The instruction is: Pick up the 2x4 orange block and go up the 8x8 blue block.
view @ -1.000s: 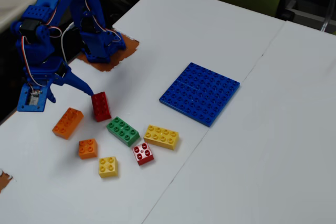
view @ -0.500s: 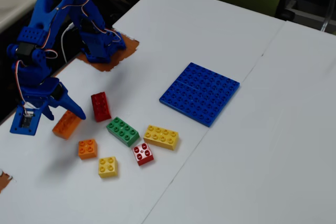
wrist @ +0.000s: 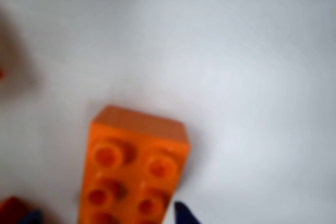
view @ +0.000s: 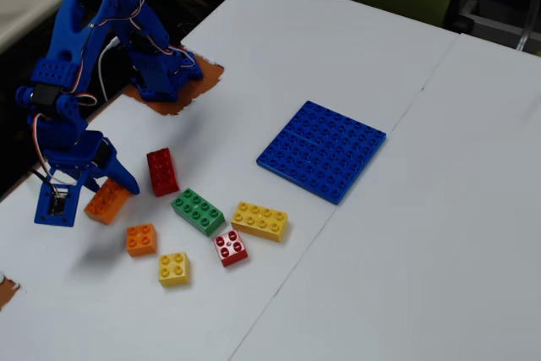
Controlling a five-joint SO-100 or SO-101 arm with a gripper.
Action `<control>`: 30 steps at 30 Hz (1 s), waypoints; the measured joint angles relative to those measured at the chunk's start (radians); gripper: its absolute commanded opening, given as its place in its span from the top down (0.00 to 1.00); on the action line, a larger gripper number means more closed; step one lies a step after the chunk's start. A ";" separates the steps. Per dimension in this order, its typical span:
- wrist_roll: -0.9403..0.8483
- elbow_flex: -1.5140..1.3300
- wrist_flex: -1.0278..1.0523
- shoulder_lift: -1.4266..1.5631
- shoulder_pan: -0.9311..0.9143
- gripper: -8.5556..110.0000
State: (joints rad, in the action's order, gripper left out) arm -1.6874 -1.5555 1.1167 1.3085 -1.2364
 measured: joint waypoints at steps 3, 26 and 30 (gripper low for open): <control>0.000 -0.015 -0.005 -0.003 0.011 0.74; -0.075 -0.064 0.112 0.230 0.043 0.91; -0.112 -0.064 0.206 0.374 0.110 0.93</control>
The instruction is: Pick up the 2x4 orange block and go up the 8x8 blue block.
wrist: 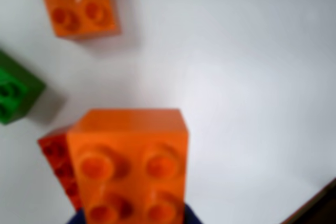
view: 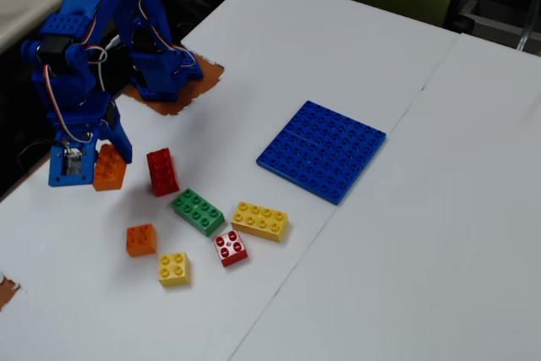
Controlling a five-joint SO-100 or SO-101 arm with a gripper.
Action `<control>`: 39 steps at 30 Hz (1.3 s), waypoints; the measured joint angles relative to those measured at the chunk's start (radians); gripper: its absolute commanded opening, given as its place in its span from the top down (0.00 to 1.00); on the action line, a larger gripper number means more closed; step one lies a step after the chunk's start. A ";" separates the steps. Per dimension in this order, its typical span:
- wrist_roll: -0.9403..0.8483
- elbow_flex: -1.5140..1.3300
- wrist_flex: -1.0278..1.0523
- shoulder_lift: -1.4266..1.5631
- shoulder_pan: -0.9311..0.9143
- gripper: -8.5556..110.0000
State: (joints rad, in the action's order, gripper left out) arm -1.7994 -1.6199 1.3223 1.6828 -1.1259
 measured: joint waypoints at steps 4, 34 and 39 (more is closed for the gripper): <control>-0.008 0.018 0.077 0.129 0.130 0.93; 0.163 1.223 0.426 -0.552 1.017 0.93; 0.110 1.140 0.426 -0.560 1.032 0.93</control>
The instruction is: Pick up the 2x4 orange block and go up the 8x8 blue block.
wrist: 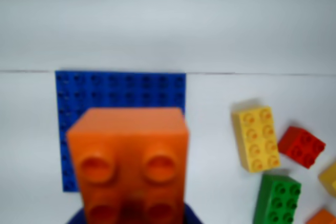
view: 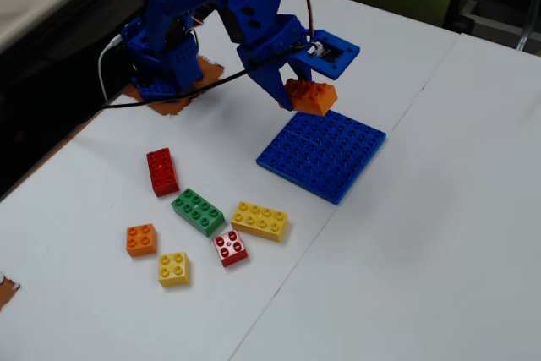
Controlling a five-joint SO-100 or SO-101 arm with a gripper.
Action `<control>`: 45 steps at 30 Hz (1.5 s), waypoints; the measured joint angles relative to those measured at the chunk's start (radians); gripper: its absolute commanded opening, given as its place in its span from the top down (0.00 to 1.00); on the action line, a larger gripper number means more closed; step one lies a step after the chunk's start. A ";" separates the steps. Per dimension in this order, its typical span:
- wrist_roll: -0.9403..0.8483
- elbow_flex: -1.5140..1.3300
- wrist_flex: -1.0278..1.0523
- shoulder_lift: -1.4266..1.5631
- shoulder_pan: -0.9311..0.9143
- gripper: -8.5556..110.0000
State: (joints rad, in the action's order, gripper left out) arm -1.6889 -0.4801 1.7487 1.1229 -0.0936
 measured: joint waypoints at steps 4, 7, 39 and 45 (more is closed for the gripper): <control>-0.003 -0.034 0.000 -0.028 0.021 0.93; -0.005 -0.041 0.000 -0.041 0.023 0.93; 0.005 -0.080 0.000 -0.058 0.040 0.93; 0.012 -0.080 0.000 -0.058 0.041 0.93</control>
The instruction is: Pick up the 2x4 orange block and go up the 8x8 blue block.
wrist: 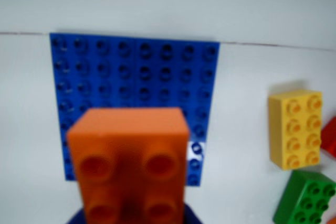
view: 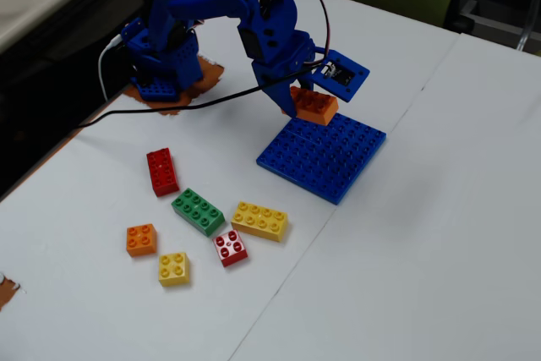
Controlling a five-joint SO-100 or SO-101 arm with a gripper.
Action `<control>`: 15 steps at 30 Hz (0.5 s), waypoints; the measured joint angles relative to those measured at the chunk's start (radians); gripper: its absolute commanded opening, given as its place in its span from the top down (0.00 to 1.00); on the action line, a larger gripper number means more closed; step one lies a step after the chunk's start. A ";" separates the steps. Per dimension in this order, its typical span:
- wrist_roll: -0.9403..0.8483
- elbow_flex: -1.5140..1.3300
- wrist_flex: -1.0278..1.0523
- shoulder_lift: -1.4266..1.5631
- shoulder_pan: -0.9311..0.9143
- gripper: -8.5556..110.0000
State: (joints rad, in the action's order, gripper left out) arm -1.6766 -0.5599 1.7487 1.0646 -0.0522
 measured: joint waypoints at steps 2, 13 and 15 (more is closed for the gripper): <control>0.000 0.000 0.000 0.000 0.002 0.93; 0.000 -0.008 0.000 0.000 0.005 0.93; 0.000 -0.008 0.000 0.000 0.005 0.93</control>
State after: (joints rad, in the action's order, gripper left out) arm -1.6766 -0.5676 1.7487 1.0646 -0.0476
